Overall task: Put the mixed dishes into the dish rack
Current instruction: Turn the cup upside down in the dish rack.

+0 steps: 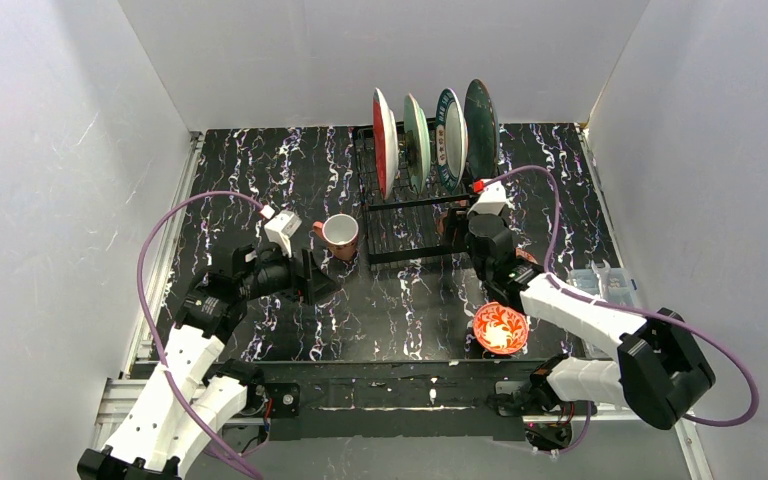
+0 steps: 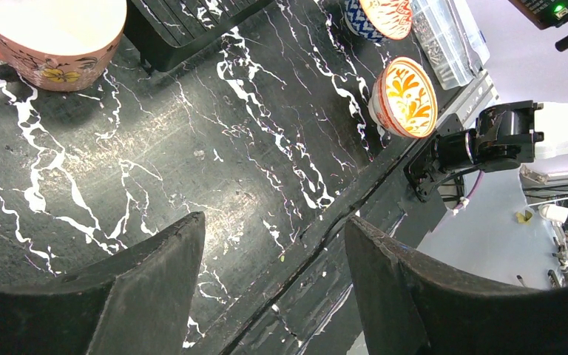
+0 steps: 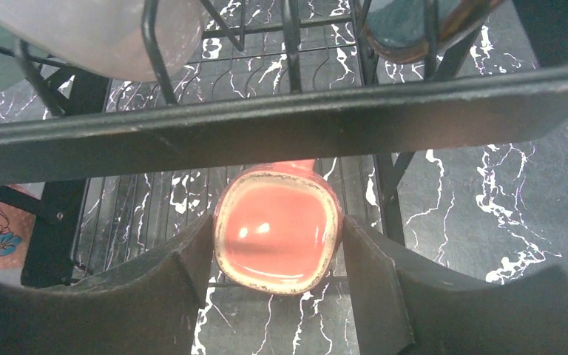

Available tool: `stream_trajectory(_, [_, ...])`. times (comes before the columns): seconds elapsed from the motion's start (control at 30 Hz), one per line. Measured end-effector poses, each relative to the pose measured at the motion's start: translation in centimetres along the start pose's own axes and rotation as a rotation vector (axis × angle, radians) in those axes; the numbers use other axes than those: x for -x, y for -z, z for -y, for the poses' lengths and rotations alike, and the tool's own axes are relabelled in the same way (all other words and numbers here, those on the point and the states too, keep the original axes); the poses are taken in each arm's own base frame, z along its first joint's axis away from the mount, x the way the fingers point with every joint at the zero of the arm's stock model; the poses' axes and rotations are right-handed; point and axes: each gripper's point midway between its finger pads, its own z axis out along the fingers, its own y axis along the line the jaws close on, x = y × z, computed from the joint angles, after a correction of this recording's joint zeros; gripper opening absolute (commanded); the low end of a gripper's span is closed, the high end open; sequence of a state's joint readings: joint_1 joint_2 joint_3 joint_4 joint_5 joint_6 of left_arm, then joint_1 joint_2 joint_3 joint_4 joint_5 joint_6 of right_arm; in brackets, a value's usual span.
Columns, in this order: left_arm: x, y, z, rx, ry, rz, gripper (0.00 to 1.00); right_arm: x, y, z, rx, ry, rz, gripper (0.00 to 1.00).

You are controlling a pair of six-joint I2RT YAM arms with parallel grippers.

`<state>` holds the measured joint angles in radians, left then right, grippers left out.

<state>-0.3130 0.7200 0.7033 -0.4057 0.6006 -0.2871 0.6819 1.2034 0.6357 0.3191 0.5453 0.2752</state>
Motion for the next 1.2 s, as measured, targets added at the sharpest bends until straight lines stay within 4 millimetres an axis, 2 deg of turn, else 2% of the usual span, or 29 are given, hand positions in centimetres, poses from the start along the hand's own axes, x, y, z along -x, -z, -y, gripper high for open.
stream_trajectory(0.27, [-0.2, -0.2, -0.2, 0.004, 0.006, -0.012, 0.68, -1.5, -1.0, 0.3, -0.012, 0.028, -0.023, 0.18])
stream_trajectory(0.53, [-0.3, -0.2, -0.2, 0.008, 0.008, -0.017, 0.68, -1.7, -1.5, 0.0, 0.0, 0.039, -0.012, 0.17])
stream_trajectory(0.87, [-0.4, -0.2, -0.4, 0.014, 0.008, -0.022, 0.68, -3.0, -2.3, 0.2, -0.004, 0.064, -0.033, 0.18])
stream_trajectory(1.2, [-0.5, -0.3, -0.4, 0.016, 0.01, -0.026, 0.69, -3.6, -3.0, 0.2, -0.017, 0.064, -0.031, 0.3])
